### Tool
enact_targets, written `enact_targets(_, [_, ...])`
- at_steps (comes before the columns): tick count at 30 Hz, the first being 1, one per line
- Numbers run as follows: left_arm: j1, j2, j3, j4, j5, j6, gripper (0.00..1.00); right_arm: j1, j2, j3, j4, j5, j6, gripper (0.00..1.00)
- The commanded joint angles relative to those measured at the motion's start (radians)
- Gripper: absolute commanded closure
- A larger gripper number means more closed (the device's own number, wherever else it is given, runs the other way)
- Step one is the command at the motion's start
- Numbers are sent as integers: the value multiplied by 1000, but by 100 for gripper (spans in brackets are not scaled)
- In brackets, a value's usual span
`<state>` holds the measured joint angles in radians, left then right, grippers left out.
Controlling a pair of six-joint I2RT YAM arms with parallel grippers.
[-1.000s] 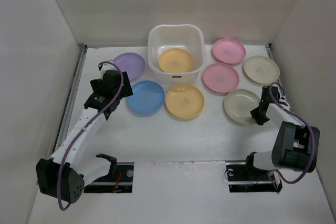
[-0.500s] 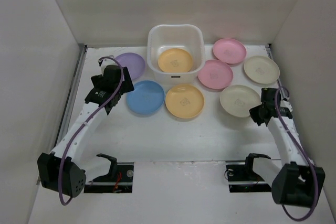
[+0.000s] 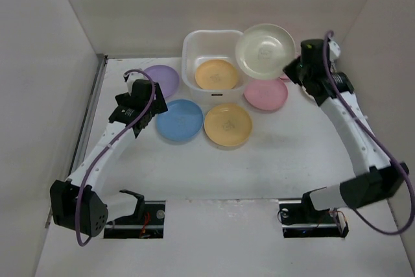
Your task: Place the plates into the plastic bin on the countertop
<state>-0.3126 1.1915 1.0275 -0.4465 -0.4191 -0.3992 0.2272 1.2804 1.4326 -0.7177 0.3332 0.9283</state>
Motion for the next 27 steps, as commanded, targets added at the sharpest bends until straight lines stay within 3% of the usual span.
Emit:
enact_targets(1, [5, -10, 26, -4, -1, -16, 0, 74, 205, 231, 164, 44, -208, 100])
enact_targets(8, [34, -53, -3, -17, -1, -16, 0, 139, 609, 610, 213, 49, -480, 100])
enact_targets(17, [80, -73, -38, -31, 0, -18, 0, 183, 832, 670, 388, 17, -597, 100])
enact_targets(27, [115, -119, -102, -37, 3, -33, 0, 238, 1031, 845, 370, 23, -698, 95])
